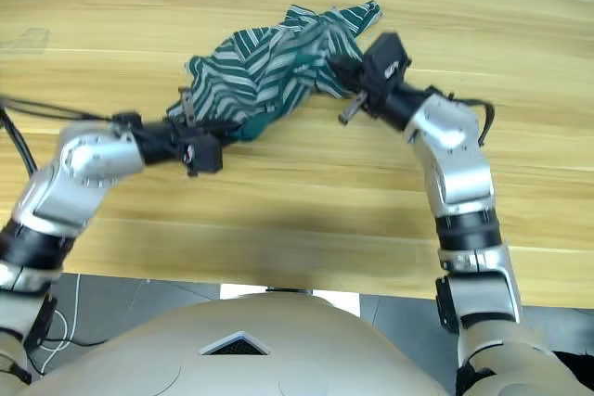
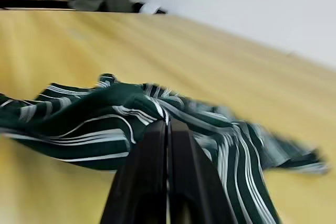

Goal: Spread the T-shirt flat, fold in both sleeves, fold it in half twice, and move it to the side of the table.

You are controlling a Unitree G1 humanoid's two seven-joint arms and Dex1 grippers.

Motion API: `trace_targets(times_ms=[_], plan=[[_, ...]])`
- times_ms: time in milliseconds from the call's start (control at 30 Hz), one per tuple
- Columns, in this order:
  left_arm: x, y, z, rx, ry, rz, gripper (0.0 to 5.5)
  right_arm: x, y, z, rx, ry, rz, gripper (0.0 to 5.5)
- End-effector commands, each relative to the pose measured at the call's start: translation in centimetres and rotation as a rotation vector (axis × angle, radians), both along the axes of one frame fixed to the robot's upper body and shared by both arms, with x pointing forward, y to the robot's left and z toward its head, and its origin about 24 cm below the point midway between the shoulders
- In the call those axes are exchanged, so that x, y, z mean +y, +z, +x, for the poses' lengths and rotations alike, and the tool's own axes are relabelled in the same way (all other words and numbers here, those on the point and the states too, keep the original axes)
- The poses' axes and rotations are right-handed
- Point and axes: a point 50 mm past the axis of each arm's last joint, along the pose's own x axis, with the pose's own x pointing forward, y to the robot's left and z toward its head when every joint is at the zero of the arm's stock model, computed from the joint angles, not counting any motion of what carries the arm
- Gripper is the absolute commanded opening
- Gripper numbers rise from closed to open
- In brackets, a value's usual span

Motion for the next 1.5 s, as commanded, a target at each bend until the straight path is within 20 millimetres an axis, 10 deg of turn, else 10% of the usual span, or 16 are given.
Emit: trace_targets(times_ms=[33, 200, 433, 667, 1067, 1267, 1367, 1500], plan=[[1.2, 1.3, -1.3, -0.017, 0.047, 0.005, 0.13, -0.6, 2.2, -2.4, 0.060, 0.267, 0.101, 0.00], [1.5, 1.5, -4.8, 0.041, -0.039, 0.119, 0.13, -2.7, 3.9, -5.8, 0.123, 0.518, 0.130, 0.00], [1.0, -1.4, -9.2, 0.236, -0.165, 0.214, 0.13, -2.2, -0.2, -9.5, 0.152, 0.693, -0.299, 0.00], [0.8, -3.1, -9.9, 0.287, -0.177, 0.228, 0.90, -1.5, -1.5, -10.0, 0.201, 0.729, -0.285, 0.70], [1.2, 2.3, -9.5, 0.437, -0.201, -0.114, 2.69, -1.9, 2.1, -9.1, 0.329, 0.747, 0.090, 2.74], [3.0, 7.0, -3.8, 0.323, -0.073, -0.499, 3.76, -1.4, 2.7, -1.7, 0.002, 0.210, 0.001, 2.83], [2.4, 4.2, 3.8, 0.101, 0.215, -0.388, 3.80, -3.1, 3.2, 2.0, -0.196, -0.108, -0.175, 2.83], [-0.1, 1.8, 7.6, -0.011, 0.268, -0.308, 3.80, -3.1, 2.7, 4.5, -0.347, -0.187, -0.403, 2.83]])
